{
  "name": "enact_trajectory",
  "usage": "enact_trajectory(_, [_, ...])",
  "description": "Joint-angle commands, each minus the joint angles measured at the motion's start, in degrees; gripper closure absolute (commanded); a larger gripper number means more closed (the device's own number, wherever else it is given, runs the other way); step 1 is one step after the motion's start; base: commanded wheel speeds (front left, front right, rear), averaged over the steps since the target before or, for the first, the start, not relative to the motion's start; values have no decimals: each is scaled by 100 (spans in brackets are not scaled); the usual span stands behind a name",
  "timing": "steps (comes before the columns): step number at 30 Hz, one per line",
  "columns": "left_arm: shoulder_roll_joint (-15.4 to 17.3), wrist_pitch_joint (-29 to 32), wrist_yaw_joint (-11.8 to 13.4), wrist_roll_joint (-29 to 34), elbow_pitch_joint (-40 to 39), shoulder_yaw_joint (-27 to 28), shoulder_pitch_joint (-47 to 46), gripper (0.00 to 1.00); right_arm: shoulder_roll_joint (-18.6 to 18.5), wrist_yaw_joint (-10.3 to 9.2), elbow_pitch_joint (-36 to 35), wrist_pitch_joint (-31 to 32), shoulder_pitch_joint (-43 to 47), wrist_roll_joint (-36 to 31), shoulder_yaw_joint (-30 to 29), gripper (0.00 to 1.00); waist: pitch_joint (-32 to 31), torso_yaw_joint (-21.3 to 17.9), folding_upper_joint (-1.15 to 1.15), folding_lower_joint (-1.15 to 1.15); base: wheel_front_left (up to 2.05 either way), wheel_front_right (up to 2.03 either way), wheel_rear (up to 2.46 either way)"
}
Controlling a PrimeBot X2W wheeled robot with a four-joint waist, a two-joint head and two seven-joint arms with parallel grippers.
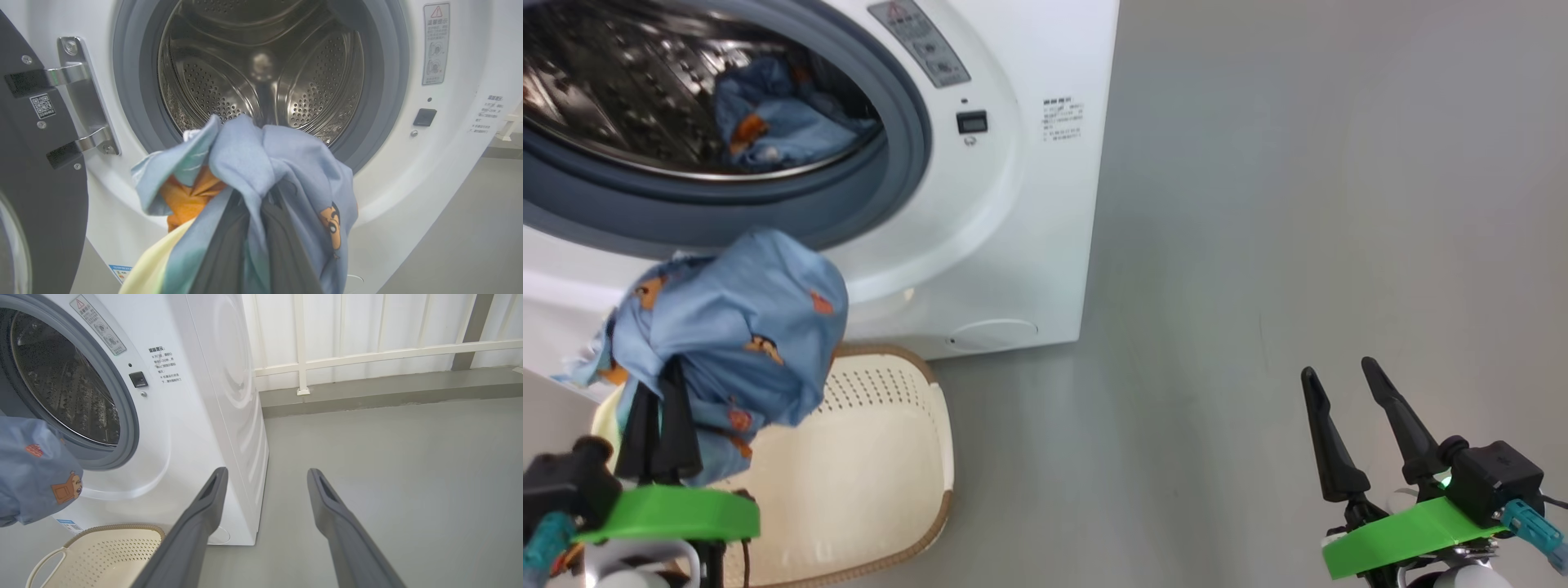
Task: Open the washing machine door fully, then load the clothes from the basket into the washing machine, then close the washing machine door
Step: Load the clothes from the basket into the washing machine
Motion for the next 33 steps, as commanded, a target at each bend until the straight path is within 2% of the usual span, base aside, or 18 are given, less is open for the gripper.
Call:
enact_trajectory(1, [101, -38, 44, 132, -246, 155, 76, 100, -31, 9, -170, -16, 61, -40, 118, 0, -174, 41, 0, 0, 0, 0, 0])
enact_trajectory(13, [82, -38, 270, 196, -809, 131, 914, 100, -15, 9, -463, 178, 345, -185, 19, 0, -672, 35, 0, 0, 0, 0, 0])
enact_trajectory(33, [78, -38, 646, 162, -1124, -146, 1507, 100, 25, 9, -598, 270, 574, -245, 6, 0, -890, 32, 0, 0, 0, 0, 0])
